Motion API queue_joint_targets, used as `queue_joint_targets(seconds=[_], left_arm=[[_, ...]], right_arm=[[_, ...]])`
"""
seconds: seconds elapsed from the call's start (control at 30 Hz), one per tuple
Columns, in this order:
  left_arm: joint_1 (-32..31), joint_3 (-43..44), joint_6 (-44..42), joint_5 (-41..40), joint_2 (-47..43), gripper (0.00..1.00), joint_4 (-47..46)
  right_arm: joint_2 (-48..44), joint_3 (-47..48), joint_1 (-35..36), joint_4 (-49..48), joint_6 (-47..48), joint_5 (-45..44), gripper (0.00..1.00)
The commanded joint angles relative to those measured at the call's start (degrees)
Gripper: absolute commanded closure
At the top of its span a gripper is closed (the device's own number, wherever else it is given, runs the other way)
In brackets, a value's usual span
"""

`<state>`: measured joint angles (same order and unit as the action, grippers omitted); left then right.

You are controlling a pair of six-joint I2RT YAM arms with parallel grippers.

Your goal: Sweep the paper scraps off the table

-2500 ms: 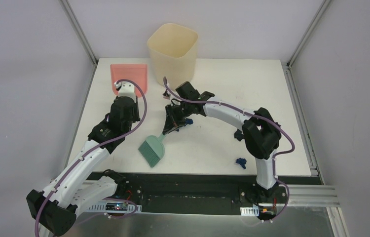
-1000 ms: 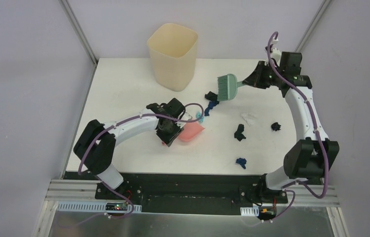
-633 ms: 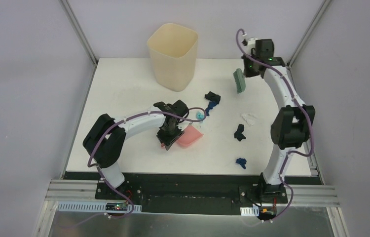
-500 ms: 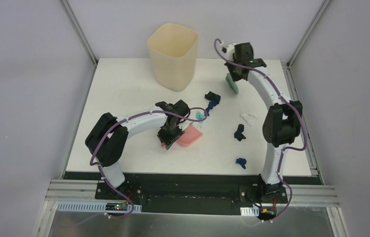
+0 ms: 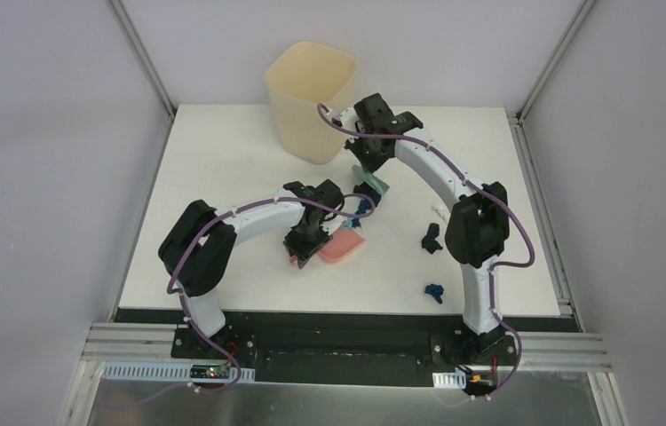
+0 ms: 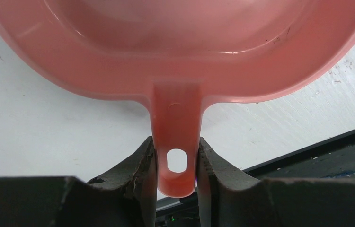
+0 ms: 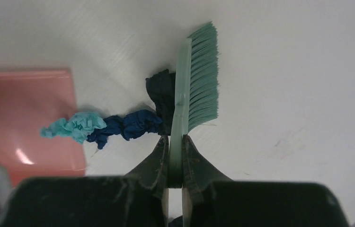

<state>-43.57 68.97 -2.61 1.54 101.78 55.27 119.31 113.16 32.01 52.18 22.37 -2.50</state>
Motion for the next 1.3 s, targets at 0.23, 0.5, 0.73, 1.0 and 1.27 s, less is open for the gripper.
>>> queue_joint_targets(seconds=[0.23, 0.5, 0.73, 1.0, 1.27], left_arm=[[-0.5, 1.9, -0.4, -1.3, 0.2, 1.0, -0.3], [-0.6, 1.7, -0.4, -1.3, -0.5, 1.0, -0.5], [-0.5, 0.8, -0.6, -0.8, -2.9, 1.0, -2.2], [-0.5, 0.5, -0.7, -0.6, -3.4, 1.0, -2.5], [-0.6, 0.5, -0.3, 1.7, -3.7, 1.0, -2.6]], right_arm=[[-5.1, 0.2, -0.2, 13.9, -15.7, 40.8, 1.0], [-10.0, -1.5, -8.8, 11.4, -17.3, 37.5, 1.0], [-14.6, -5.6, -12.6, 7.1, -17.7, 28.6, 1.0], [-18.2, -7.5, -15.5, 5.8, -17.1, 24.4, 1.0], [-23.7, -9.6, -22.1, 2.7, -11.8, -2.3, 1.0]])
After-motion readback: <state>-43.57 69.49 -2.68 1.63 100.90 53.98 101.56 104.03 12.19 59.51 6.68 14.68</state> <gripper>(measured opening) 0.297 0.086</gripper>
